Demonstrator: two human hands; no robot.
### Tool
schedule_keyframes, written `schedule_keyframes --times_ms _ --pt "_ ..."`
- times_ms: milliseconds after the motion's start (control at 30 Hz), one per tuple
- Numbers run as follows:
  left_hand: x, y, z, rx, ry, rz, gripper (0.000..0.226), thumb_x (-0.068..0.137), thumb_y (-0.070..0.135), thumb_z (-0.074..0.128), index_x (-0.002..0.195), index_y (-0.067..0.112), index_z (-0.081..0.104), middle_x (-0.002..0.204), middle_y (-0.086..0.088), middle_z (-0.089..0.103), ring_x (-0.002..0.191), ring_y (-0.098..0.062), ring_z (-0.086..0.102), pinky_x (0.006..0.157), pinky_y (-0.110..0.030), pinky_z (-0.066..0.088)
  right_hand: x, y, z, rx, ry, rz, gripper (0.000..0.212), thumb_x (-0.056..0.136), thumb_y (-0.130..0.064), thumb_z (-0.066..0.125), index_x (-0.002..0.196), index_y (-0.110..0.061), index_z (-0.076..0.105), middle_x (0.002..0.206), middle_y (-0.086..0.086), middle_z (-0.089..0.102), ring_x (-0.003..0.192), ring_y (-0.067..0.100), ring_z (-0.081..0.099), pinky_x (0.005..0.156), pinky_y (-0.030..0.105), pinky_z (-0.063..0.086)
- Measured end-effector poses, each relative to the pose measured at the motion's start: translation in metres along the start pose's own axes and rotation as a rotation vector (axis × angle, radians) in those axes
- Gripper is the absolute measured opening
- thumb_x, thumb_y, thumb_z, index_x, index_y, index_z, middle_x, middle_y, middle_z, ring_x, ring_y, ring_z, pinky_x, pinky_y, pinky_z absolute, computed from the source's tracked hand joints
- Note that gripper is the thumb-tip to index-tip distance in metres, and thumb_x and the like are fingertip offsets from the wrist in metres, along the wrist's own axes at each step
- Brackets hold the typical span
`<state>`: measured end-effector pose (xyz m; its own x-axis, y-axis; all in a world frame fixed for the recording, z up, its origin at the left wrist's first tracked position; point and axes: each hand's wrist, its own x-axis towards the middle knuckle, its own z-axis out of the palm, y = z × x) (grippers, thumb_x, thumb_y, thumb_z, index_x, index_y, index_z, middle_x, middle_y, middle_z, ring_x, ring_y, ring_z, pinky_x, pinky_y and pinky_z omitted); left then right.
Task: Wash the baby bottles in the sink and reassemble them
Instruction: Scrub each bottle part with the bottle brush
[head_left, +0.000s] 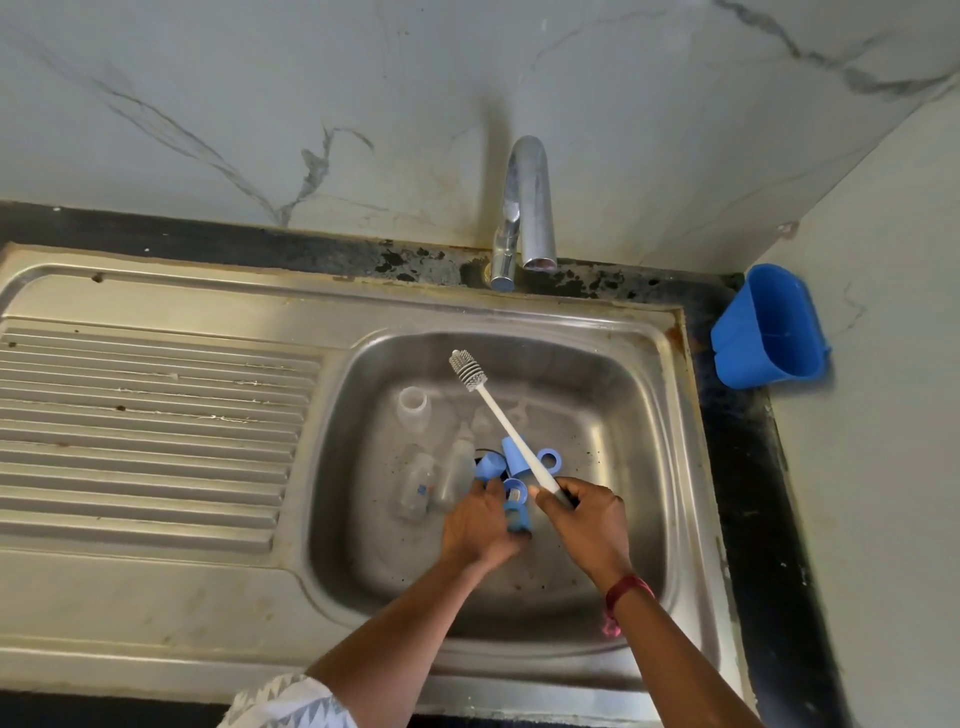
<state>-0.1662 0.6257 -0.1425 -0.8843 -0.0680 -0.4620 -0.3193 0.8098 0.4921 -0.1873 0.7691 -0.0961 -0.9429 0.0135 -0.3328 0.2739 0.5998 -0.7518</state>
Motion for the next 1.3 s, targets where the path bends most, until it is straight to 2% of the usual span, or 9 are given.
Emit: schedule_keyframes --times_ms 133,200,267,367,600,733,933,1100,1300 --pt "-0.004 -0.006 -0.045 -0.524 0.236 -0.185 0.033 0.066 0.028 0.081 0.078 0.018 0.052 0.075 0.006 0.060 0.067 -0.014 0.058 0.053 -0.017 0.039 -0.004 -0.005 0.002 0.032 -0.015 -0.028 0.040 0.085 -0.042 0.071 0.049 -0.032 0.055 0.046 -0.004 0.041 0.047 0.009 0.034 0.049 0.022 0.031" --pt "-0.006 -0.012 -0.070 -0.921 0.257 -0.313 0.031 0.070 0.019 0.081 0.071 0.016 0.051 0.070 -0.001 0.060 0.061 -0.017 0.055 0.056 -0.026 0.043 -0.007 -0.006 0.003 0.049 -0.043 -0.038 0.036 0.087 -0.044 0.068 0.055 -0.029 0.061 0.053 0.008 0.050 0.050 0.011 0.038 0.052 0.028 0.036" --pt "-0.009 -0.020 -0.096 -1.300 0.238 -0.362 0.020 0.082 0.010 0.074 0.078 0.012 0.054 0.074 -0.010 0.059 0.064 -0.021 0.054 0.059 -0.030 0.046 -0.011 -0.005 0.004 0.044 -0.065 -0.047 0.043 0.088 -0.047 0.066 0.061 -0.015 0.062 0.058 0.013 0.054 0.050 0.011 0.039 0.053 0.029 0.036" --pt "-0.013 -0.037 -0.130 -1.559 0.257 -0.372 0.015 0.094 0.020 0.063 0.102 0.008 0.062 0.086 -0.013 0.068 0.072 -0.020 0.065 0.066 -0.029 0.056 -0.018 -0.005 0.005 0.012 -0.061 -0.073 0.048 0.088 -0.051 0.063 0.064 -0.010 0.059 0.055 0.010 0.050 0.050 0.009 0.037 0.052 0.029 0.035" --pt "-0.013 -0.062 -0.163 -1.622 0.281 -0.356 0.032 0.090 0.028 0.070 0.112 0.005 0.066 0.098 -0.017 0.070 0.081 -0.021 0.068 0.084 -0.036 0.058 -0.042 -0.016 0.007 -0.235 0.016 -0.253 0.039 0.084 -0.051 0.069 0.057 -0.025 0.056 0.049 -0.008 0.043 0.049 0.012 0.039 0.048 0.021 0.030" --pt "-0.018 -0.067 -0.165 -1.625 0.266 -0.387 0.033 0.088 0.024 0.073 0.111 0.001 0.068 0.100 -0.020 0.069 0.079 -0.022 0.067 0.080 -0.035 0.059 -0.054 -0.028 0.012 -0.386 0.178 -0.395 0.015 0.078 -0.045 0.079 0.076 -0.032 0.074 0.061 -0.014 0.058 0.052 0.004 0.050 0.047 0.017 0.040" --pt "-0.032 -0.073 -0.171 -1.686 0.279 -0.353 0.027 0.086 0.020 0.075 0.101 0.000 0.067 0.099 -0.021 0.070 0.086 -0.026 0.069 0.076 -0.035 0.061 -0.061 -0.045 0.015 -0.565 0.368 -0.541 0.018 0.070 -0.041 0.076 0.079 -0.026 0.076 0.070 -0.004 0.065 0.049 0.018 0.060 0.039 0.024 0.043" --pt "-0.030 -0.084 -0.184 -1.678 0.275 -0.326 0.029 0.083 0.018 0.077 0.101 -0.003 0.068 0.101 -0.023 0.071 0.086 -0.028 0.070 0.066 -0.032 0.062 -0.058 -0.048 0.022 -0.653 0.328 -0.596 0.020 0.076 -0.033 0.081 0.089 -0.019 0.075 0.072 -0.002 0.062 0.044 0.018 0.057 0.036 0.024 0.041" --pt "-0.026 -0.095 -0.193 -1.707 0.307 -0.306 0.036 0.083 0.010 0.075 0.112 -0.010 0.064 0.110 -0.026 0.068 0.102 -0.033 0.068 0.079 -0.039 0.059 -0.060 -0.063 0.024 -0.640 0.280 -0.733 0.021 0.079 -0.038 0.065 0.095 -0.030 0.052 0.061 -0.006 0.054 0.039 0.016 0.052 0.033 0.021 0.035"
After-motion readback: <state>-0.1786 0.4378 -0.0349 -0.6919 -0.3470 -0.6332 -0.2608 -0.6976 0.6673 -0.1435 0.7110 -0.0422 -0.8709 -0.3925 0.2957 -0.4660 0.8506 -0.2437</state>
